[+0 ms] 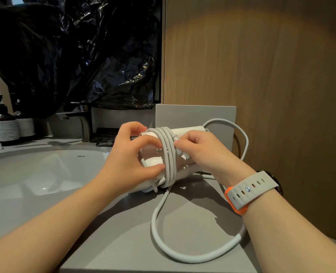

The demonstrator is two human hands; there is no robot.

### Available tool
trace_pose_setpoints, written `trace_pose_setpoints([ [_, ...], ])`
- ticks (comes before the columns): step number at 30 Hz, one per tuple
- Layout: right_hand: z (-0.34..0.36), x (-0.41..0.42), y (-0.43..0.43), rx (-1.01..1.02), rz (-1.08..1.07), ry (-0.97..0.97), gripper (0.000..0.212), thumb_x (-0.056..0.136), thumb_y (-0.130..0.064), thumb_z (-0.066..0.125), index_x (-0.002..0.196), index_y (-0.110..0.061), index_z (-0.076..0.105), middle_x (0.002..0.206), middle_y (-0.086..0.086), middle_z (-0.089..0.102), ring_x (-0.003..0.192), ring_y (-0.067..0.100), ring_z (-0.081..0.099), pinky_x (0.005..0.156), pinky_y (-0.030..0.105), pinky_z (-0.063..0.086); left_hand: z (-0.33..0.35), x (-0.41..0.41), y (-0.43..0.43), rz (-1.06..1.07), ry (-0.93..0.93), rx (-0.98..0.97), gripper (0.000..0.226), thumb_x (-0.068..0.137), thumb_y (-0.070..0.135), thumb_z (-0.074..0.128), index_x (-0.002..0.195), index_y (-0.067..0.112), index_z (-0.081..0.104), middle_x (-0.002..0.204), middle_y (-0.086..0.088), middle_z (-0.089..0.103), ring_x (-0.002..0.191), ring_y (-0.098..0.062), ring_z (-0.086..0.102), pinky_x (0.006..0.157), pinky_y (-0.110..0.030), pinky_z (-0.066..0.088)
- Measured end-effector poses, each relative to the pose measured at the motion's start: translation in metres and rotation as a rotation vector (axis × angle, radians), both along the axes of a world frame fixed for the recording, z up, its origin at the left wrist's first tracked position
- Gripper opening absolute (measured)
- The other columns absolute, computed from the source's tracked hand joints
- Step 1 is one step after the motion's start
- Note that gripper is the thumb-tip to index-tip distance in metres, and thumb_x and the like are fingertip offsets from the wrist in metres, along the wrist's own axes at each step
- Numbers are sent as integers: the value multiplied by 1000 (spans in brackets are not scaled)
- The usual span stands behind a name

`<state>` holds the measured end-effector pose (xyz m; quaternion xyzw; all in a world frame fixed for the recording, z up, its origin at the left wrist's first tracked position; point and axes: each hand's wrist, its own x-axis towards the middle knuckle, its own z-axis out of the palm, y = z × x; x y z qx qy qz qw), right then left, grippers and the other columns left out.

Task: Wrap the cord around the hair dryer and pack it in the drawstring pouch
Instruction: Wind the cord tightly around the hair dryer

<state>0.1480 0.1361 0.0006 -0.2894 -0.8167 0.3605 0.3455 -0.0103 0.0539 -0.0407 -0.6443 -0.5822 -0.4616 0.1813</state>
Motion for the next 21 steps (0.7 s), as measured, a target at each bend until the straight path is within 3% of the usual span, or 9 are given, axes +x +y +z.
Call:
trace_pose_setpoints([
  [4, 0, 1, 0, 68, 35, -5, 37, 85, -41, 58, 90, -5, 64, 70, -2, 52, 66, 7, 47, 65, 23, 42, 0, 0, 0, 6, 3, 5, 31, 55, 50, 64, 85, 44, 56, 111, 20, 33, 108, -5, 39, 82, -2, 31],
  [7, 3, 3, -1, 21, 59, -30, 32, 89, -40, 55, 91, -10, 66, 74, 5, 55, 66, 7, 47, 62, 20, 40, 0, -1, 1, 11, 10, 17, 31, 55, 53, 61, 84, 46, 55, 111, 24, 32, 106, -4, 39, 82, -7, 34],
  [9, 4, 5, -3, -67, 85, 0, 26, 91, -34, 55, 94, -12, 69, 80, 15, 55, 69, 9, 46, 58, 18, 38, 0, -2, 1, 11, 6, 26, 31, 54, 53, 61, 84, 45, 56, 112, 26, 31, 107, -10, 41, 83, -14, 36],
  [12, 5, 5, -2, -211, 106, 78, 21, 90, -27, 57, 91, -11, 71, 82, 7, 60, 74, 13, 48, 65, 23, 38, 1, -1, 2, 7, -7, 36, 30, 53, 53, 61, 82, 46, 56, 111, 27, 32, 107, -15, 43, 80, -18, 38],
  [16, 7, 4, 6, -454, 107, 265, 13, 87, -16, 61, 77, -12, 68, 75, 6, 62, 75, 19, 55, 74, 32, 44, 2, -1, 0, 2, -12, 18, 28, 53, 54, 62, 80, 50, 55, 110, 25, 34, 101, -9, 43, 74, -10, 38],
  [19, 8, 8, 12, -656, 53, 431, 21, 86, -14, 62, 66, -13, 67, 68, 2, 55, 63, 11, 43, 62, 23, 38, 4, -2, -1, 8, -23, 0, 30, 53, 47, 69, 79, 51, 54, 109, 25, 35, 101, -1, 43, 71, -8, 38],
  [21, 9, 11, 15, -748, -12, 516, 22, 85, -15, 64, 63, -13, 66, 65, -1, 52, 58, 8, 33, 57, 19, 30, 4, -2, 0, 13, -34, -14, 28, 53, 49, 69, 78, 50, 55, 109, 27, 35, 102, 2, 42, 71, -15, 42],
])
